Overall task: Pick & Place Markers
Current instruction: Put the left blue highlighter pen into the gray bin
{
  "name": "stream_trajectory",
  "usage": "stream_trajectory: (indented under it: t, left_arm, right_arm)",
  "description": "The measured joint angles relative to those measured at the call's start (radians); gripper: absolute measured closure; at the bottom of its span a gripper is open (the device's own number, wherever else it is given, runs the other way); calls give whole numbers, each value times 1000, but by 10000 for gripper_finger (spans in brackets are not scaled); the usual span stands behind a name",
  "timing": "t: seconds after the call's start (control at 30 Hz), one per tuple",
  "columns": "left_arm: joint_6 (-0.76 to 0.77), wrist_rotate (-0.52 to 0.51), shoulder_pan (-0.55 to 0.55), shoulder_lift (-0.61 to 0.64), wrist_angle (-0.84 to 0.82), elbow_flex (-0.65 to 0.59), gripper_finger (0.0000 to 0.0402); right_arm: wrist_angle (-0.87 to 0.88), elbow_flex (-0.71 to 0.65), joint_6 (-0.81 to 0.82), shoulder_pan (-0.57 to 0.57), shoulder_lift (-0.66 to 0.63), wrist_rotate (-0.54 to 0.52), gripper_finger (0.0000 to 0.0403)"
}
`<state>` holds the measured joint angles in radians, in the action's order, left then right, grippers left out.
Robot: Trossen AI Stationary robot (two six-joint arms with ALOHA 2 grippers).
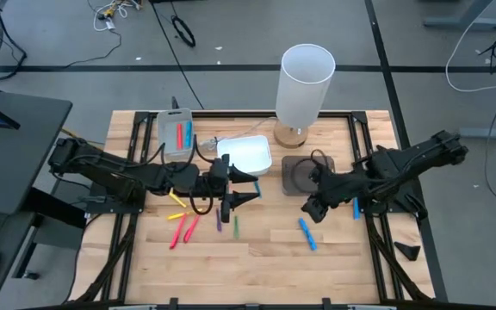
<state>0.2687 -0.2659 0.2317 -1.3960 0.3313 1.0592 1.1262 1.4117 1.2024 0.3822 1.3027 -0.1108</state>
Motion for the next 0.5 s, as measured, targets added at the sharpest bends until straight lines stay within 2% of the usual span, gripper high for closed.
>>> stream_trajectory:
  t: [0.27, 0.33, 0.5]
  left_arm:
    - [8, 35, 0, 0, -7, 0, 168]
    - [9, 49, 0, 0, -9, -1, 168]
    - [24, 63, 1, 1, -26, -1, 168]
  right_arm:
    - [429, 352, 78, 23, 246, -3, 199]
    - [441, 397, 103, 31, 277, -1, 199]
    - [446, 406, 221, 48, 288, 32, 199]
